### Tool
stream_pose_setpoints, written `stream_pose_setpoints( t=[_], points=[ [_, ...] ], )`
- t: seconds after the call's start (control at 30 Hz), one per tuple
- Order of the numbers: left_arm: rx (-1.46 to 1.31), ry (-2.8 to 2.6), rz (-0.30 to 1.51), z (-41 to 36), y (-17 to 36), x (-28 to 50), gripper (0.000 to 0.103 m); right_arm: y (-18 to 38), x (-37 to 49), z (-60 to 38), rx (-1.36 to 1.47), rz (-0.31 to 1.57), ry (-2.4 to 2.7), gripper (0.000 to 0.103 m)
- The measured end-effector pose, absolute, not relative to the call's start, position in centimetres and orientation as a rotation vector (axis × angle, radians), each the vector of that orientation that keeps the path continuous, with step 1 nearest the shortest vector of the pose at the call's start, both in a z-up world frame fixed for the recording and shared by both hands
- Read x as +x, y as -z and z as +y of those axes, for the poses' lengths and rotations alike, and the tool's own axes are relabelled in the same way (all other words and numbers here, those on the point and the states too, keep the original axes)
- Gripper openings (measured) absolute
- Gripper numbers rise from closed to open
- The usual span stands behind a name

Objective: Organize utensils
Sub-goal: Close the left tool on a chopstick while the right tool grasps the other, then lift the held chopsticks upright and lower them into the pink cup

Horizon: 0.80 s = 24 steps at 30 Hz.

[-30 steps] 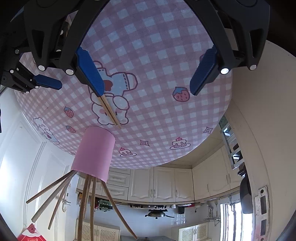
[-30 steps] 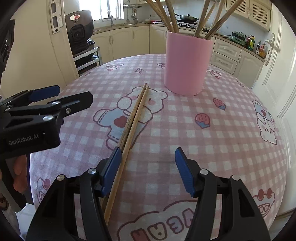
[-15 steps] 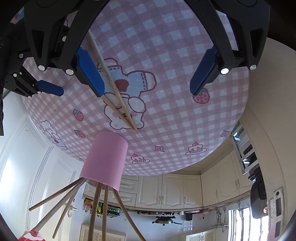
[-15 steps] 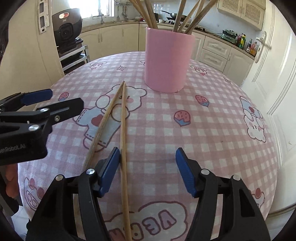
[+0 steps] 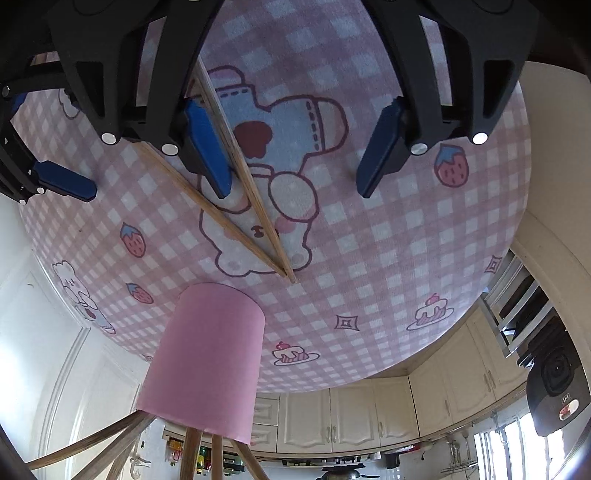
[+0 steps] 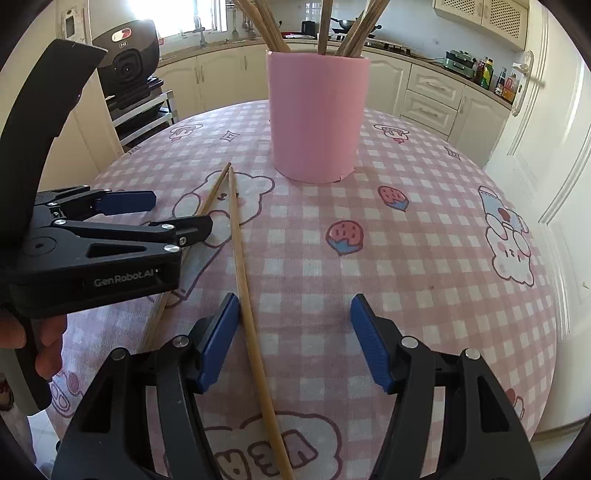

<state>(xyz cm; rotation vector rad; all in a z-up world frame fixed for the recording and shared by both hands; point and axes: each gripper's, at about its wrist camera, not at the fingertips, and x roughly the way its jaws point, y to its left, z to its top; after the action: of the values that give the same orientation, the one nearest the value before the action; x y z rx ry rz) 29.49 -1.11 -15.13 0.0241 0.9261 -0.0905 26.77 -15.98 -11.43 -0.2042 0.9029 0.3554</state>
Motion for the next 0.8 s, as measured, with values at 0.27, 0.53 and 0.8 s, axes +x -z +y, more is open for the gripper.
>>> stream_pose_setpoints(
  t=[0.27, 0.53, 0.8],
  points=[
    [0.024, 0.092, 0.923, 0.4, 14.9, 30.5, 0.024, 11.5, 30.2, -13.7, -0.238, 0.928, -0.399, 0.057],
    [0.055, 0.148, 0.930, 1.1, 14.7, 30.8, 0.013, 11.3, 33.2, -10.6, -0.262, 0.968, -0.470, 0.039],
    [0.022, 0.161, 0.927, 1.8, 14.7, 31.0, 0.007, 11.3, 34.0, -9.3, -0.278, 0.995, -0.509, 0.005]
  ],
)
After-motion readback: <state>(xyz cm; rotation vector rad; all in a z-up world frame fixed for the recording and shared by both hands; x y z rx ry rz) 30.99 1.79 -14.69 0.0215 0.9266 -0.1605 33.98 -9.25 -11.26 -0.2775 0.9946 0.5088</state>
